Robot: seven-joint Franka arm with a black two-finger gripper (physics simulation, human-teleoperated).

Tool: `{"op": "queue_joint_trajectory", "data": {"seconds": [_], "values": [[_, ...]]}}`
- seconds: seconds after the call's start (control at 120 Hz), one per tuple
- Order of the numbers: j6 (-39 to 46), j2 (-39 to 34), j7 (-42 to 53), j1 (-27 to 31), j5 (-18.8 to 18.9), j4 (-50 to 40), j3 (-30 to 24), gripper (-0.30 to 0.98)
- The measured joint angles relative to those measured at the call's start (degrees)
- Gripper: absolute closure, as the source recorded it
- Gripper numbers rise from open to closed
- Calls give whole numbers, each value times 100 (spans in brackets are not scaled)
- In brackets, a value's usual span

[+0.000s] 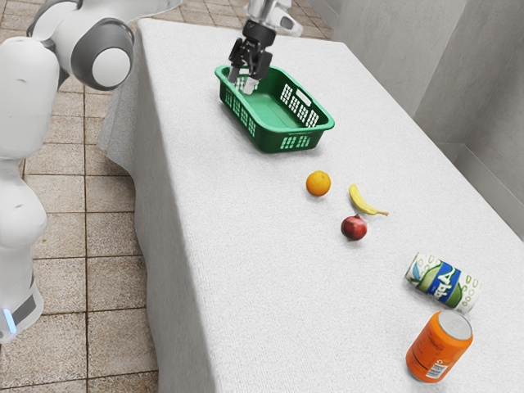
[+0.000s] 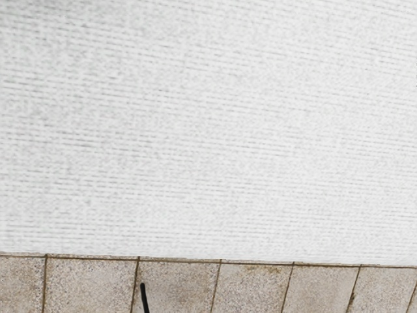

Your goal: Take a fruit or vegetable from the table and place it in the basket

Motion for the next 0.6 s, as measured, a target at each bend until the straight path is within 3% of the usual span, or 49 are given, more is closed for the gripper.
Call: {"op": "queue_joint_trajectory", "data": {"seconds": [0.233, 0.333, 0.392, 0.5, 0.6], "values": [[1059, -13, 699, 5, -38, 13, 19, 0], [1164, -883, 929, 264, 0, 439, -1, 0], [1412, -1003, 1178, 172, 34, 487, -357, 0], [2222, -31, 1766, -633, 242, 471, -688, 0], [3027, 1029, 2345, -1300, 763, 452, -734, 0]]}}
